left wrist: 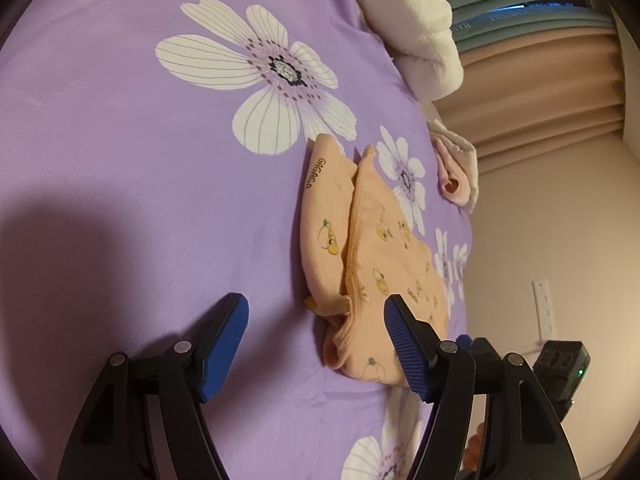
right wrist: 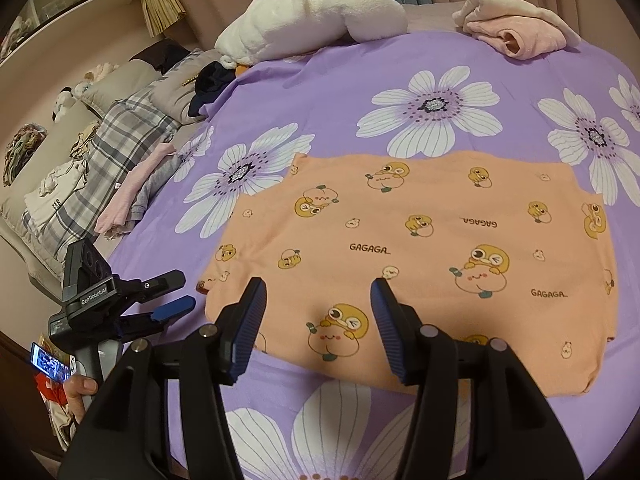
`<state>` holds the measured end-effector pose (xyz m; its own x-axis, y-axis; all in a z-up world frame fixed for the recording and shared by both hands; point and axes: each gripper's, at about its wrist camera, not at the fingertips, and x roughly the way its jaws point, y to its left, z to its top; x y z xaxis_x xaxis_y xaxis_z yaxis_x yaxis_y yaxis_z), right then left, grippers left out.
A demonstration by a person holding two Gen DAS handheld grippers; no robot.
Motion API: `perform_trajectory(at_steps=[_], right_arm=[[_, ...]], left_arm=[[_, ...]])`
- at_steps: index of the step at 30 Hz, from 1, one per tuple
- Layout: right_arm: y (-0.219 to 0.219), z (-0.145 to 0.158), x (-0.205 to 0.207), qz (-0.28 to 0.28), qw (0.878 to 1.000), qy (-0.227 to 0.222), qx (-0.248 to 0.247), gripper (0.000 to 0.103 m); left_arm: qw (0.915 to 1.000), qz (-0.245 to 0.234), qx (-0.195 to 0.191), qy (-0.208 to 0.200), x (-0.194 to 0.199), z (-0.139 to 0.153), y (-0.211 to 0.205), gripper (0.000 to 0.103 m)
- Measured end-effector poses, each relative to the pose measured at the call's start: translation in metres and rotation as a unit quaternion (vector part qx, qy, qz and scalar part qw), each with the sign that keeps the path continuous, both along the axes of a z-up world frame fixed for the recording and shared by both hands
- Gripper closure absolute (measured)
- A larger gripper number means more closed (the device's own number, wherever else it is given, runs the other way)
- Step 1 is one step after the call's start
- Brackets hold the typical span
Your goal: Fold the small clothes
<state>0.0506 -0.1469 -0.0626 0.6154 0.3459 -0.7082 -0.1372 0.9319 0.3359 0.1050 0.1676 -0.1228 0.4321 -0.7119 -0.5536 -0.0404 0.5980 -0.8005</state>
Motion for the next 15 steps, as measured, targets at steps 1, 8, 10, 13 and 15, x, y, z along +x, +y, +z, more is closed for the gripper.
perform_trajectory(at_steps=[1,8,10,13,15], right_arm=[[0.002,0.001,0.001,0.001,1.000,0.000,-0.001,0.048],[0.009,-0.001,0.008,-0.001,1.000,0.002,-0.008,0.048],[0.011,-0.001,0.009,-0.001,1.000,0.003,-0.010,0.048],[0.013,-0.001,0.011,-0.002,1.000,0.003,-0.011,0.048],[0.015,-0.001,0.011,-0.002,1.000,0.003,-0.012,0.048]], left_arm=[[1.0000,-0.004,0.000,0.001,0.002,0.000,-0.001,0.034],[0.9996,-0.028,0.002,0.001,0.010,0.000,-0.007,0.034],[0.9994,-0.036,0.004,0.002,0.012,0.000,-0.011,0.034],[0.9989,-0.046,0.002,0.003,0.015,0.001,-0.015,0.034],[0.9985,-0.054,0.000,0.004,0.018,0.001,-0.019,0.034]])
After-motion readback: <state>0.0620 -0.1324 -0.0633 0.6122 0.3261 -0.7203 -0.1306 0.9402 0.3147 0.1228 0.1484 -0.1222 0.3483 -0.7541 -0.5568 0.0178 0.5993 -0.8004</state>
